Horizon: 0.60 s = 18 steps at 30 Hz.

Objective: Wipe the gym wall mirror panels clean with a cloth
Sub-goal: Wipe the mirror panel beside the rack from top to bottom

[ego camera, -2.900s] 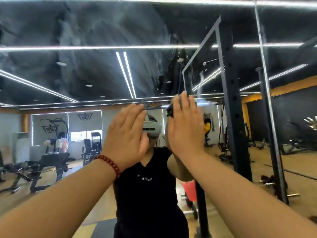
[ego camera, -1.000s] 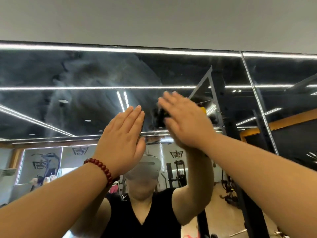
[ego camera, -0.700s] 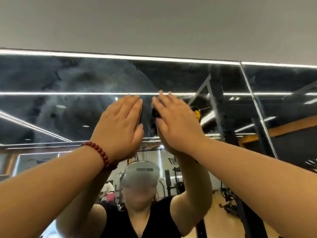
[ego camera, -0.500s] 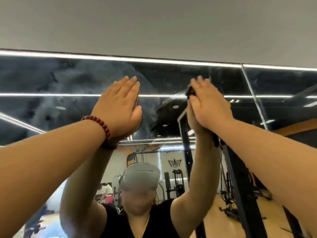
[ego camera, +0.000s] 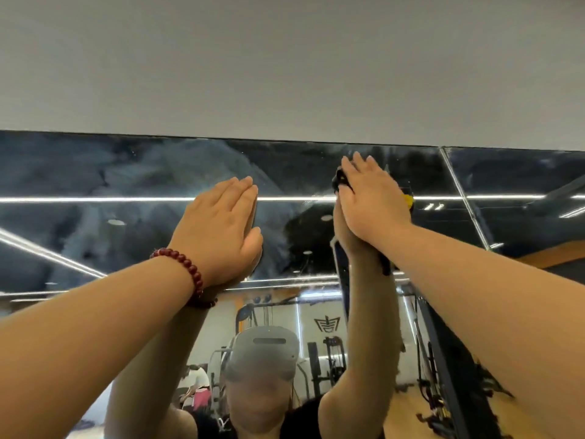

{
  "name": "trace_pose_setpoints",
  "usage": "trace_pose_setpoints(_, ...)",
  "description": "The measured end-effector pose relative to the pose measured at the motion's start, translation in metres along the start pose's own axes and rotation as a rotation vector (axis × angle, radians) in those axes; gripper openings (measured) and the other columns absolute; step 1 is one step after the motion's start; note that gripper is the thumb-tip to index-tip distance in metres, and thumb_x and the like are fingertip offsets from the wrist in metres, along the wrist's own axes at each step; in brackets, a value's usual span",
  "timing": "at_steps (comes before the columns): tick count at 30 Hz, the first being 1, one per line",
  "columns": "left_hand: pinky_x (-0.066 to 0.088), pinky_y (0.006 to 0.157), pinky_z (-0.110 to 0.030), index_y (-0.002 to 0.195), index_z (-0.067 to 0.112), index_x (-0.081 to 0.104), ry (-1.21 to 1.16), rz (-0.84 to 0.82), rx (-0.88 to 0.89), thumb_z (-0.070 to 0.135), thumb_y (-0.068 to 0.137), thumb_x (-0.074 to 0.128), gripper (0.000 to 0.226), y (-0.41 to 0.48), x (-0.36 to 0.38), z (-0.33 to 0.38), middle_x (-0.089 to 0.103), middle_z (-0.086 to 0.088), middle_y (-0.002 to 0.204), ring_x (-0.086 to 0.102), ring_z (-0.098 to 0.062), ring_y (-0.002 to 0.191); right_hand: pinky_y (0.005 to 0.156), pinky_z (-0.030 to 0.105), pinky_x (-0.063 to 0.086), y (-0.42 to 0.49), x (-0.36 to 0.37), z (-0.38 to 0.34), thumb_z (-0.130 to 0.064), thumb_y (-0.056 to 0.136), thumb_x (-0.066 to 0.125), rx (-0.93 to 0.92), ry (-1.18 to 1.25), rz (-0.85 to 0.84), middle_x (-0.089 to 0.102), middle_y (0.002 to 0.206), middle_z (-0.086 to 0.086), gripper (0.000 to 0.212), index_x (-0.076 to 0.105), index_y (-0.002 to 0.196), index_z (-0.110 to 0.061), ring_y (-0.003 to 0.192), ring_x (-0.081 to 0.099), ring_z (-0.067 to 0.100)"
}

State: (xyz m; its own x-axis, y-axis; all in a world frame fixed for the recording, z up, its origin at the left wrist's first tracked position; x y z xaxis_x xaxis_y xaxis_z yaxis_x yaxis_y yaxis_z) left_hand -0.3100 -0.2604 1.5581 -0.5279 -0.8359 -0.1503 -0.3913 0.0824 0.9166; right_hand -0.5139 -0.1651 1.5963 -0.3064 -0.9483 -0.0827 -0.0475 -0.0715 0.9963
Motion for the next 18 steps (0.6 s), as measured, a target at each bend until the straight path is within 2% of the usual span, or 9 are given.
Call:
trace_pose_setpoints(1,0.022,0.117,-0.040,0.149,0.011,0.036,0.005,0.020,0.019,0.050,0.085,0.015,0.078,0.004,-0.003,-0.003,0.035,-0.008,0.156,0.031,-0.024,0.142,0.122,0.038,0.006,0.001,0.001,-0.013,-0.033,0.107,0.028,0.006,-0.009,0.008,0.010,0.166,0.001,0.054,0.016,0.158,-0.021,0.153,0.005,0.021)
trace_pose_setpoints(3,0.029,0.112,-0.042,0.141,0.010,0.046,0.011,0.051,0.034,0.050,0.082,0.016,0.078,0.013,-0.010,-0.007,0.046,-0.009,0.147,0.040,-0.026,0.134,0.122,0.036,0.005,-0.010,0.004,-0.052,-0.034,0.106,0.030,-0.179,0.009,-0.001,0.010,0.166,0.000,0.055,0.016,0.158,-0.022,0.153,0.005,0.020)
trace_pose_setpoints(5,0.020,0.117,-0.040,0.149,0.010,0.036,0.024,0.047,0.024,0.049,0.085,0.016,0.077,0.023,-0.012,-0.009,0.036,-0.009,0.155,0.030,-0.025,0.142,0.120,0.031,0.001,-0.034,0.005,-0.080,-0.035,0.106,0.033,-0.475,0.019,-0.047,0.011,0.165,-0.002,0.054,0.018,0.157,-0.024,0.152,0.007,0.017)
trace_pose_setpoints(7,0.003,0.121,-0.034,0.157,0.011,0.016,0.048,0.004,-0.006,0.047,0.087,0.014,0.079,0.029,-0.009,-0.011,0.013,-0.006,0.165,0.010,-0.021,0.151,0.118,0.026,-0.002,-0.034,0.001,-0.071,-0.034,0.106,0.034,-0.633,0.022,-0.116,0.010,0.164,-0.006,0.054,0.018,0.157,-0.025,0.151,0.006,0.012)
trace_pose_setpoints(9,-0.007,0.120,-0.030,0.158,0.013,0.003,0.056,-0.018,-0.026,0.048,0.086,0.010,0.080,0.032,-0.005,-0.013,-0.003,-0.003,0.166,-0.004,-0.017,0.152,0.120,0.027,0.002,-0.006,0.000,-0.038,-0.033,0.104,0.032,-0.504,0.031,-0.092,0.013,0.164,-0.004,0.055,0.021,0.157,-0.023,0.152,0.009,0.014)
trace_pose_setpoints(12,-0.011,0.118,-0.029,0.157,0.014,-0.003,0.077,-0.020,-0.044,0.049,0.085,0.005,0.081,0.033,-0.001,-0.016,-0.008,-0.003,0.166,-0.008,-0.016,0.152,0.122,0.036,0.010,0.031,-0.008,0.013,-0.031,0.107,0.029,-0.012,0.034,0.005,0.013,0.166,0.003,0.053,0.019,0.158,-0.018,0.152,0.011,0.022)
trace_pose_setpoints(13,-0.013,0.118,-0.030,0.157,0.013,-0.004,0.084,-0.018,-0.055,0.050,0.085,0.004,0.081,0.033,0.000,-0.017,-0.009,-0.003,0.166,-0.008,-0.016,0.152,0.122,0.039,0.011,0.035,-0.008,0.008,-0.032,0.107,0.028,0.050,-0.005,0.025,0.011,0.166,0.004,0.054,0.018,0.158,-0.017,0.152,0.010,0.024)
trace_pose_setpoints(15,-0.015,0.117,-0.030,0.157,0.013,-0.005,0.093,-0.010,-0.070,0.050,0.085,0.004,0.082,0.033,0.000,-0.019,-0.009,-0.003,0.166,-0.008,-0.016,0.152,0.122,0.038,0.011,0.034,-0.005,-0.032,-0.034,0.107,0.029,-0.064,-0.013,0.018,0.009,0.166,0.004,0.055,0.017,0.158,-0.018,0.152,0.009,0.023)
trace_pose_setpoints(18,-0.015,0.115,-0.028,0.157,0.013,-0.002,0.071,0.008,-0.091,0.048,0.085,0.006,0.081,0.033,-0.001,-0.021,-0.007,-0.004,0.166,-0.007,-0.015,0.152,0.121,0.032,0.005,0.014,0.006,-0.100,-0.037,0.107,0.030,-0.483,-0.017,-0.071,0.006,0.166,-0.003,0.056,0.013,0.158,-0.025,0.152,0.003,0.017)
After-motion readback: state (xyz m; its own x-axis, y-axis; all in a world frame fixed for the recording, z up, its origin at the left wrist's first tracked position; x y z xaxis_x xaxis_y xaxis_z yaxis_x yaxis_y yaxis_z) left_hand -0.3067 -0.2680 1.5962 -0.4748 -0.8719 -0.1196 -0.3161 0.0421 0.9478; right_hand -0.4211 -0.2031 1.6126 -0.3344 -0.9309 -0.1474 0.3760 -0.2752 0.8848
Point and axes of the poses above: each hand's wrist, its own y-axis towards the middle knuckle, its own x-axis out of the palm, z = x × y, the point moved 6 cm from there along y, towards the middle knuckle
